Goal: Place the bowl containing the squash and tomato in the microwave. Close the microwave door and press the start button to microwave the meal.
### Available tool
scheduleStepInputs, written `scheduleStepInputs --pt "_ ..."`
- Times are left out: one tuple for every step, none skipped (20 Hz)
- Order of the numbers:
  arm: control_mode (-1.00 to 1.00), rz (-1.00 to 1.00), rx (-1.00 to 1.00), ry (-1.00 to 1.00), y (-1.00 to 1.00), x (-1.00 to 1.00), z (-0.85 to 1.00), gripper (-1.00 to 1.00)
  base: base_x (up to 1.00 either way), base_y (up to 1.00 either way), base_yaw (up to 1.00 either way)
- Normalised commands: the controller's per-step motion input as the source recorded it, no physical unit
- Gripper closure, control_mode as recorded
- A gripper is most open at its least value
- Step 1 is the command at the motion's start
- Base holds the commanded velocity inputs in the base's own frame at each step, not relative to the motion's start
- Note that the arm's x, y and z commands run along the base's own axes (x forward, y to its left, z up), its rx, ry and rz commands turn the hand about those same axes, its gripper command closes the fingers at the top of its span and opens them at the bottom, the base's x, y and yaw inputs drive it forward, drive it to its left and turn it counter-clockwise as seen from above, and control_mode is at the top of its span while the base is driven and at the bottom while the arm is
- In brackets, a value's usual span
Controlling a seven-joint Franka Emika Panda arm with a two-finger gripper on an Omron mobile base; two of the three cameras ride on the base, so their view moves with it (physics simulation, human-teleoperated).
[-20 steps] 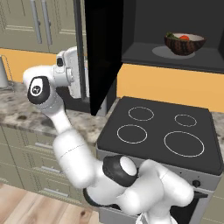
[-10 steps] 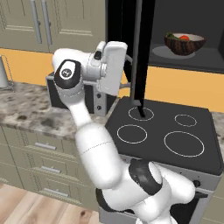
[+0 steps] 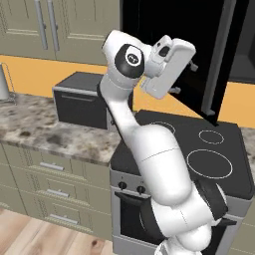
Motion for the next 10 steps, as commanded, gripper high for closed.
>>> scheduleStepInputs --pt "-1.00 0.36 0.17 -0.05 -0.84 0.00 0.00 -1.00 0.00 0.00 0.00" --pt "-1.00 0.40 0.15 0.00 -0.76 0.05 0.00 -1.00 0.00 0.00 0.00" --pt "-1.00 0.47 0.14 0.00 -0.66 0.19 0.00 -1.00 0.00 0.00 0.00" --pt "-1.00 0.51 0.13 0.00 -0.58 0.31 0.00 -1.00 0.00 0.00 0.00" --pt "-1.00 0.54 0.12 0.00 -0.48 0.35 0.00 -1.00 0.00 0.00 0.00" --pt "-1.00 0.57 0.09 0.00 -0.37 0.41 0.00 -1.00 0.00 0.00 0.00" --pt "-1.00 0.56 0.07 0.00 -0.34 0.44 -0.04 -1.00 0.00 0.00 0.00" --pt "-1.00 0.53 0.03 -0.04 -0.29 0.52 -0.19 -1.00 0.00 0.00 0.00" --pt "-1.00 0.51 0.03 -0.07 -0.26 0.61 -0.29 -1.00 0.00 0.00 0.00" --pt "-1.00 0.47 0.00 -0.09 -0.19 0.68 -0.40 -1.00 0.00 0.00 0.00"
